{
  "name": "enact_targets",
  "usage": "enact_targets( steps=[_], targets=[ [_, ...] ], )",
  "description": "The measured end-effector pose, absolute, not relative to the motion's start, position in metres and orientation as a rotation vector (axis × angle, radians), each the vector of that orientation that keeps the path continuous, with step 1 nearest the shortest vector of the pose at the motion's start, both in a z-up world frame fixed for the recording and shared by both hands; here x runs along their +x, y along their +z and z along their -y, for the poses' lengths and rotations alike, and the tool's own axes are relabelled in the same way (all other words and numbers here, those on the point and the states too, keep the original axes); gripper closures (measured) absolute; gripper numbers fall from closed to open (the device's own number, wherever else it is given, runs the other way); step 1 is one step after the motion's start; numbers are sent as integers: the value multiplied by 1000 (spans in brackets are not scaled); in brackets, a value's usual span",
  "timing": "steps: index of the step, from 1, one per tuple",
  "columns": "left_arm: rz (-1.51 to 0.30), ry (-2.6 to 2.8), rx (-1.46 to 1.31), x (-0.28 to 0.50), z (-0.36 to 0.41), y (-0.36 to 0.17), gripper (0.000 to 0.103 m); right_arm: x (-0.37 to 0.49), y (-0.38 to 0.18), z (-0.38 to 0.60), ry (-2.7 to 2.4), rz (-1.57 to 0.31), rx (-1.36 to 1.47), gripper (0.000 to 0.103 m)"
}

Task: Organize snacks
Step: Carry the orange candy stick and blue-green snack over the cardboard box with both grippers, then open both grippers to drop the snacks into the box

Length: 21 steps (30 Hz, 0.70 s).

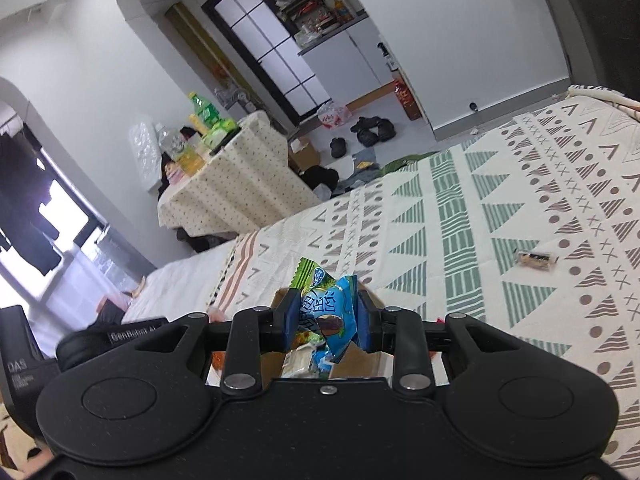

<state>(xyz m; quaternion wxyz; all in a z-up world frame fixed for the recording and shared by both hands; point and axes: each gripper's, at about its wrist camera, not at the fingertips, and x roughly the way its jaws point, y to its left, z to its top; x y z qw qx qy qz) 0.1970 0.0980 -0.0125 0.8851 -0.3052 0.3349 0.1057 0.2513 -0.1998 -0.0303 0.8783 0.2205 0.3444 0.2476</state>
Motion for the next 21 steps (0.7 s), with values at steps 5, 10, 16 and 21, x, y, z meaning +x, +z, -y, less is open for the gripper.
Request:
enact_targets(
  steps=[5,10,16,21],
  targets=[
    [-721,234,-643,200,-123,-22,86,255,-36,172,533,-741,442,74],
    [-745,252,-692,200,-146,-37,86,261,-43,145,559,-765,433,74],
    [-781,259,-728,210,-159,-61,86,265,-58,115,581,-810,412,74],
    [-805,278,-733,216,-167,-75,86,270,-73,96,585,-856,386,74]
  ],
)
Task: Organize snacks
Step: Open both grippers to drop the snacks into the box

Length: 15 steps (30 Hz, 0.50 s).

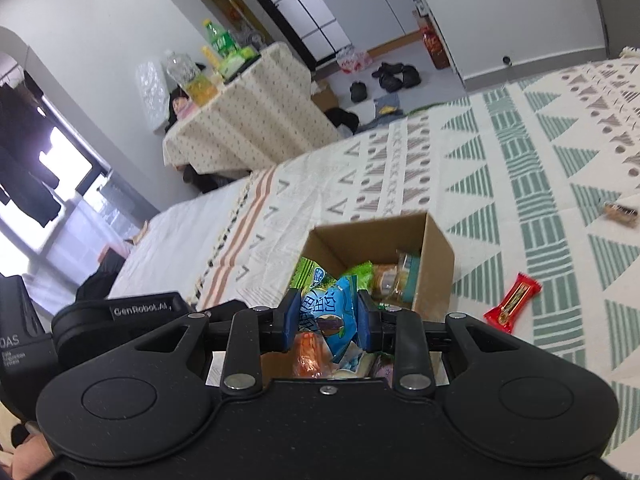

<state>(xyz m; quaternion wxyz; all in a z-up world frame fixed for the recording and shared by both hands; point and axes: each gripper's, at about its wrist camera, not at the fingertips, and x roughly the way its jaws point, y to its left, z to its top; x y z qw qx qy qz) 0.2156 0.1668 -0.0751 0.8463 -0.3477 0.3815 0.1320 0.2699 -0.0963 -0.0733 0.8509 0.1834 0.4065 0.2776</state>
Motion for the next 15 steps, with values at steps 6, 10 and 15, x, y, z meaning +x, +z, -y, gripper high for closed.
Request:
enact_targets(
  steps=[6,10,15],
  targets=[
    [-817,288,-737,220,-168,-81,82,276,-88,83,577,-906,373,74],
    [-831,310,-734,220,-167,-83,69,276,-92,75,584,-935,344,70],
    [-816,344,-714,215,-164,-76,42,277,-91,80,560,-936,352,54]
  ],
)
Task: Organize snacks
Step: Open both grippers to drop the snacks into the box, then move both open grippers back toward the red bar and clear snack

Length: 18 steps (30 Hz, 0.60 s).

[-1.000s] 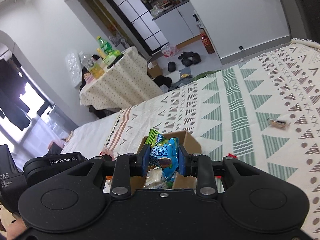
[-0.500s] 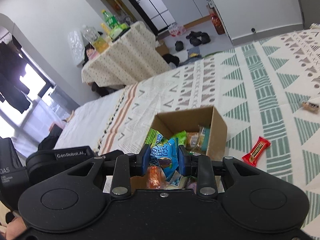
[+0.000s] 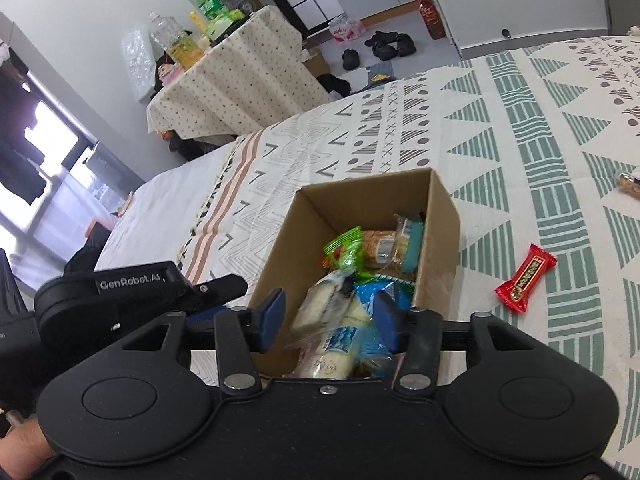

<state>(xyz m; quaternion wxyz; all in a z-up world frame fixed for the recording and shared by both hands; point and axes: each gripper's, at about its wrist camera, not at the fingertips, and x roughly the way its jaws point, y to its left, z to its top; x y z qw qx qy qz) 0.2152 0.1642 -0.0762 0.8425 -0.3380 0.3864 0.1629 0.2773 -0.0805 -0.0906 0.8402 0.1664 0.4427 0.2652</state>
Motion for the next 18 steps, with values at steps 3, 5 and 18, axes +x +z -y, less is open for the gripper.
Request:
enact_targets(
  steps=[3,5,18],
  targets=[
    [-805,348,-693,213,-158,-70,30,277,-88,89,536,-933,353,54],
    [-803,346,-682,212,-152,-67,26,274,-85,95,524,-926,352,54],
    [-806,314,-589,206,-95,-50,16,256,-65,158,444,-857,351,34]
  ],
)
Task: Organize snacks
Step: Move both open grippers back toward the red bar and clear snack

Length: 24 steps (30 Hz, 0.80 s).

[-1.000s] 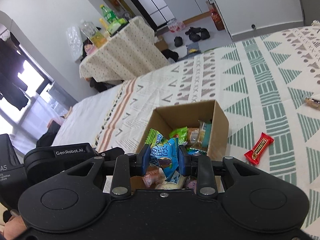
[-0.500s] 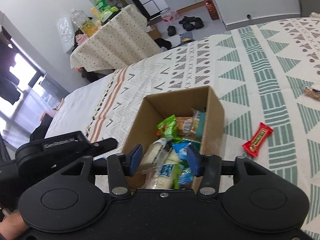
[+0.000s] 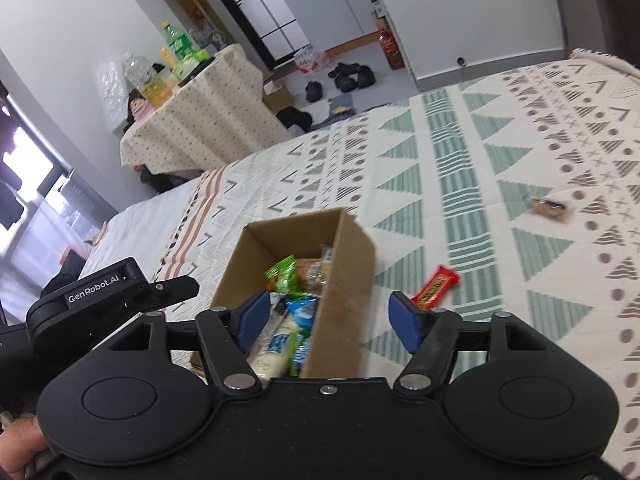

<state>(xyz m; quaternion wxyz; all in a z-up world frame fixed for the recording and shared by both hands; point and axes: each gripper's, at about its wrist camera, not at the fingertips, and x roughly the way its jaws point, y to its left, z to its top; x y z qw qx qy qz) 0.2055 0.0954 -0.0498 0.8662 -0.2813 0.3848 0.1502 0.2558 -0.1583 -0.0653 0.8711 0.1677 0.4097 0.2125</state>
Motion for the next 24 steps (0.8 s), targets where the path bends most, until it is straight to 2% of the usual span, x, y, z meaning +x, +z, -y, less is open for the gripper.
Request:
enact_targets(
  steps=[14,24],
  targets=[
    [-821,244,-500,205,-32,-44,16,241,-54,228,395,-791,371,9],
    [-827,207,-458,210,4,-46,16,237,-58,281,353,-751,394,4]
  ],
)
